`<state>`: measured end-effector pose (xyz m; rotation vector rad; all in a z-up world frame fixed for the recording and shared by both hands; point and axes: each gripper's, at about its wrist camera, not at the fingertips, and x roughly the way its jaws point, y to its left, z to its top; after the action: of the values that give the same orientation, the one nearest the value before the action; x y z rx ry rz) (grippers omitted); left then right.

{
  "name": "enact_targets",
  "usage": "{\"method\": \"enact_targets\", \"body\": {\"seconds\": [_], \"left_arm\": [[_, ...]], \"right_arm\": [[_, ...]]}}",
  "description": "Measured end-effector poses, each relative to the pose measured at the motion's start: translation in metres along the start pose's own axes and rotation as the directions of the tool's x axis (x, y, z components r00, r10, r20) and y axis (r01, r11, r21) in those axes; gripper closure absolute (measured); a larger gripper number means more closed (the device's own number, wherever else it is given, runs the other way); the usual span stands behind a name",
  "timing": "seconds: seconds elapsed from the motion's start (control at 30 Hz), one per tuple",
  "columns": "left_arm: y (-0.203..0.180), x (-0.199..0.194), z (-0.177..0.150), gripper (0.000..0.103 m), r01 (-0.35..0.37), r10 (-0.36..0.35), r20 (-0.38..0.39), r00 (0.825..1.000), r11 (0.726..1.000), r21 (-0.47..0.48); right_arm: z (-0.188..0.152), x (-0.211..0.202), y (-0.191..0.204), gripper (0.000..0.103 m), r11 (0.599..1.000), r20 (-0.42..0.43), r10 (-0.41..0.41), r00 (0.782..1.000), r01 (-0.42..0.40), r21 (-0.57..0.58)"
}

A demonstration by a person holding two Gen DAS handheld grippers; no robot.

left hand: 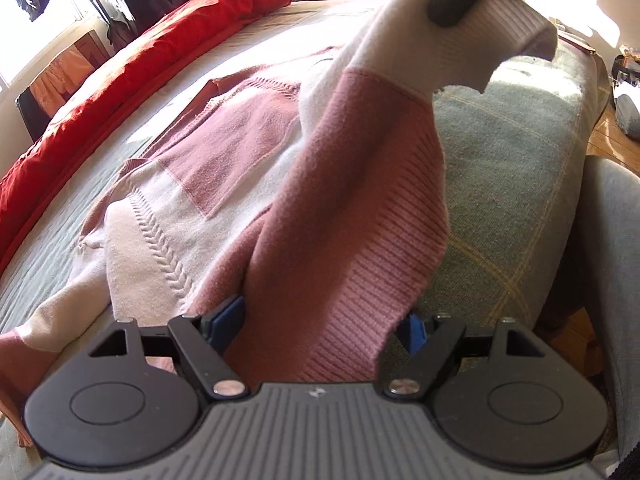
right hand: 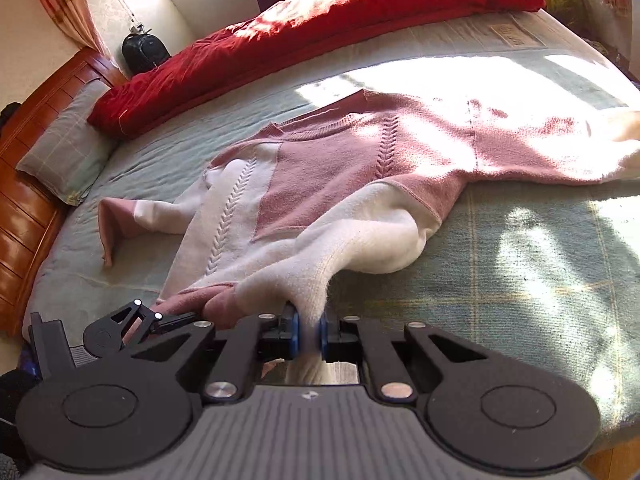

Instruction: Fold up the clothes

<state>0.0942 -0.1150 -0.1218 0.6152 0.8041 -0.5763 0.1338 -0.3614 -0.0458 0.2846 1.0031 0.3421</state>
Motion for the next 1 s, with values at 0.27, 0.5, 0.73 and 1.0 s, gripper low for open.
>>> {"method": "enact_targets", "body": {"seconds": [0.27,0.5,0.73,1.0], "left_arm": [[-0.003,-0.025,0.001,0.024,0.031,-0.031,0.025,0.999,1.0,0.001],[0.001,-0.035,0.001,0.024,0.035,-0.035,0.033,0.999,0.999,-0.019],[0.003,-0.044,0.009,0.024,0.051,-0.049,0.049,0.998,0.998,-0.043],[-0.011,-0.034,0.051,0.024,0.095,-0.093,0.071,0.993,0.995,-0.028]], "right_arm": [[-0.027,-0.01,-0.023,0.091,0.996,-0.081,-0.079,0.994,0.082,0.045],[-0.027,-0.02,-0.019,0.082,0.995,-0.048,-0.073,0.996,0.075,0.06],[-0.022,-0.018,-0.031,0.082,0.992,-0.015,-0.076,0.997,0.077,0.1],[-0.034,-0.011,-0.06,0.08,0.98,0.006,-0.112,0.994,0.11,0.163]]}}
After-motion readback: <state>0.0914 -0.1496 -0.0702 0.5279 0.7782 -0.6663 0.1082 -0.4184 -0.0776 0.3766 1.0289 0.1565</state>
